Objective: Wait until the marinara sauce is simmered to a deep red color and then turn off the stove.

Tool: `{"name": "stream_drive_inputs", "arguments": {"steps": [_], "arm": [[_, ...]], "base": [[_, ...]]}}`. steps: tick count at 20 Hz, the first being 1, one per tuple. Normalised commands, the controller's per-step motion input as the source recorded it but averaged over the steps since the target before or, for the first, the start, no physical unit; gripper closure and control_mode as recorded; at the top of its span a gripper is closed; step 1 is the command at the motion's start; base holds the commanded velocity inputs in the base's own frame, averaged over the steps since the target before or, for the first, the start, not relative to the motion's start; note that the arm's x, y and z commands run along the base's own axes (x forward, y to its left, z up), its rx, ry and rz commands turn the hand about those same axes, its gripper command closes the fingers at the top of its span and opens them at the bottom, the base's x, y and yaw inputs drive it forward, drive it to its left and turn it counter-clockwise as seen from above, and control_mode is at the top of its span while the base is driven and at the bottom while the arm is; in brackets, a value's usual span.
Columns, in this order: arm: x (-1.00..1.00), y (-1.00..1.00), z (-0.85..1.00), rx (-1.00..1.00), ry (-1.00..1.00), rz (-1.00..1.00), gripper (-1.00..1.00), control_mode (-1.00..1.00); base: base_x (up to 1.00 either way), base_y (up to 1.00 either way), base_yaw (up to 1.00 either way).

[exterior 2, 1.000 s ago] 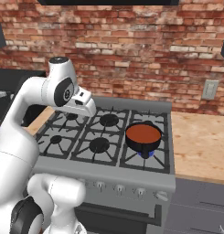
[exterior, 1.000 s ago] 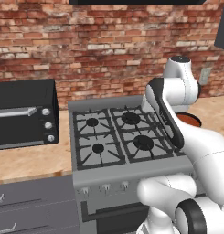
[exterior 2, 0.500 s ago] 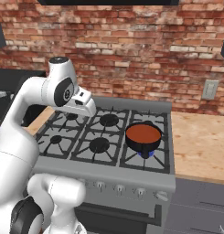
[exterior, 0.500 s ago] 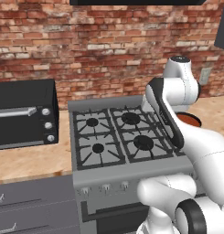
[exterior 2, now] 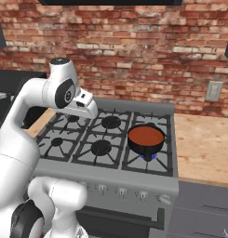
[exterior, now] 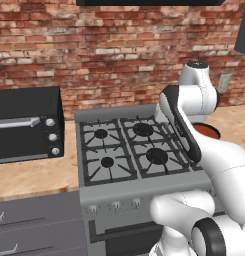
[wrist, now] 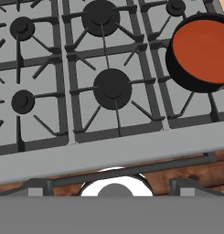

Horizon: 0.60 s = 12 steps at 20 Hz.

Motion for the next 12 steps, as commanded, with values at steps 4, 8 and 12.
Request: {"name": "stream_drive_inputs", "arguments": {"steps": [4,8,12], "arm": [[0.0,0.0,0.0,0.0,0.0,0.0,-1.0,-1.0],[0.0,0.0,0.0,0.0,0.0,0.0,-1.0,-1.0],[0.0,0.0,0.0,0.0,0.0,0.0,-1.0,-1.0]], "base": [[0.0,0.0,0.0],[0.0,0.0,0.0],[0.0,0.0,0.0]]}}
